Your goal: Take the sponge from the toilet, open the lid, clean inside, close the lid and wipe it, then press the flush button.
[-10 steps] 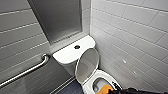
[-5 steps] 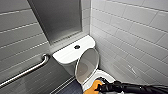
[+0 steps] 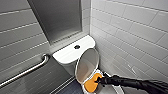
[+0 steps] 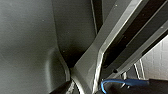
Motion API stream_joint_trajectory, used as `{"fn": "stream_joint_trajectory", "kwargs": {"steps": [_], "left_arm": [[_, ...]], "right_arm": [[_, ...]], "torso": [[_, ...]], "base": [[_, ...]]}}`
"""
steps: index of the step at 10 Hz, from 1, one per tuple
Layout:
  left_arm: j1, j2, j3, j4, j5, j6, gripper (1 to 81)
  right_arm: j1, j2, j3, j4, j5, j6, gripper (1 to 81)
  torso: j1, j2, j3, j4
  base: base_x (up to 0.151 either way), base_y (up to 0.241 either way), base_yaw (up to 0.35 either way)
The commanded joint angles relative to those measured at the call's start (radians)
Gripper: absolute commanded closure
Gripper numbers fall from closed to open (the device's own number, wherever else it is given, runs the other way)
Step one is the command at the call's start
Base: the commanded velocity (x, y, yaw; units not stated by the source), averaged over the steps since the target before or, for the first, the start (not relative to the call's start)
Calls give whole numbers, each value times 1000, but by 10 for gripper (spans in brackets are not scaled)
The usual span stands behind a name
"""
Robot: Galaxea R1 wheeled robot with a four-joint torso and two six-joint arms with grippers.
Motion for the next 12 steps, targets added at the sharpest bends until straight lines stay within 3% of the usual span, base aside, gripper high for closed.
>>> {"fn": "stream_joint_trajectory", "kwargs": {"steps": [1,2,5,9,12], "left_arm": [[4,-10,28,-2,67,3,10],[7,-10,28,-2,67,3,10],[8,-10,31,-3,68,2,10],[8,-12,33,-2,68,2,10],[7,-12,33,3,67,3,10]], "right_arm": [[55,90,-94,2,128,63,811],[31,135,-181,0,186,77,811],[-20,199,-274,6,199,77,811],[-101,178,-217,-21,181,64,811],[-135,84,-79,-70,98,71,811]], "torso": [[0,0,0,0],[0,0,0,0],[0,0,0,0],[0,0,0,0],[0,0,0,0]], "base": [[0,0,0],[0,0,0],[0,0,0],[0,0,0],[0,0,0]]}}
